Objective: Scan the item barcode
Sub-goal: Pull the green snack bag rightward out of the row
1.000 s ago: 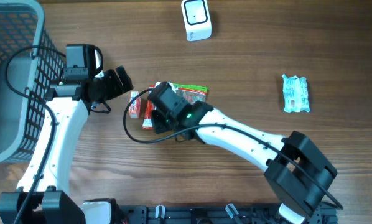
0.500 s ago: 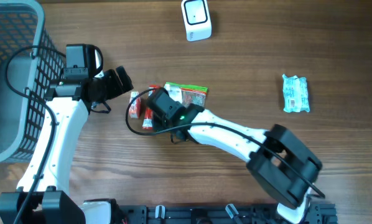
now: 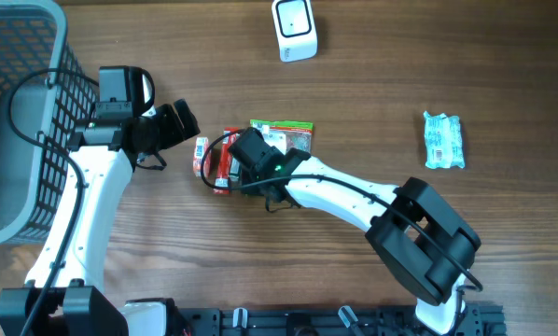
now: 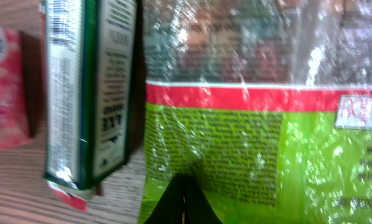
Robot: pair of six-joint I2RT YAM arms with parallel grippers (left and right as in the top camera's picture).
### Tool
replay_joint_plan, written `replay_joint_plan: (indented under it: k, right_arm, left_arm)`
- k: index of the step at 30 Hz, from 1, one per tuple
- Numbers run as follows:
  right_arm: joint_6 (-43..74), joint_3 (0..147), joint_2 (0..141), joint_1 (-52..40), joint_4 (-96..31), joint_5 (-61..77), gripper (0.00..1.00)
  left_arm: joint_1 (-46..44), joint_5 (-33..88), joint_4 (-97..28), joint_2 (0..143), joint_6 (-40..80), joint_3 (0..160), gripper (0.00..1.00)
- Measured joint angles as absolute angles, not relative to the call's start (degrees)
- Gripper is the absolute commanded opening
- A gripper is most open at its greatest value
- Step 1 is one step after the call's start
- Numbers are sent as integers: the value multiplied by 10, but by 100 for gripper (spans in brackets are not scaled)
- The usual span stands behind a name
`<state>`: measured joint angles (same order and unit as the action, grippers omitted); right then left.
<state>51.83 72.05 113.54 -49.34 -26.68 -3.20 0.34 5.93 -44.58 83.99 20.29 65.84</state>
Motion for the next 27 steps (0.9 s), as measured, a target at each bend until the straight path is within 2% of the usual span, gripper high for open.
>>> replay_joint_plan:
  k: [5, 10, 16, 17, 19, 20, 22, 27]
  right_arm:
    - [518, 721, 1135, -465, -332, -32, 4]
    - [515, 721, 1135, -380, -395, -32, 4]
    - [442, 725, 1134, -286, -424, -15, 4]
    - [424, 727, 1133, -268, -434, -11, 7]
    - [378, 733, 1128, -231, -447, 11, 25]
    - [348, 740, 1122, -215, -447, 34, 29]
    - [314, 754, 1102, -201, -444, 84, 34]
    - [288, 774, 1059, -220, -393, 196, 34]
  left_arm:
    - [3, 59, -446, 840, 203, 658, 100]
    - [3, 59, -446, 840, 203, 658, 100]
    - [3, 59, -446, 840, 203, 658, 100]
    - [3, 59, -446, 840, 203, 658, 100]
    - [3, 59, -446, 840, 203, 658, 100]
    - [3, 59, -446, 840, 203, 658, 100]
    - [3, 59, -446, 840, 203, 658, 100]
    - [3, 59, -446, 840, 203, 658, 100]
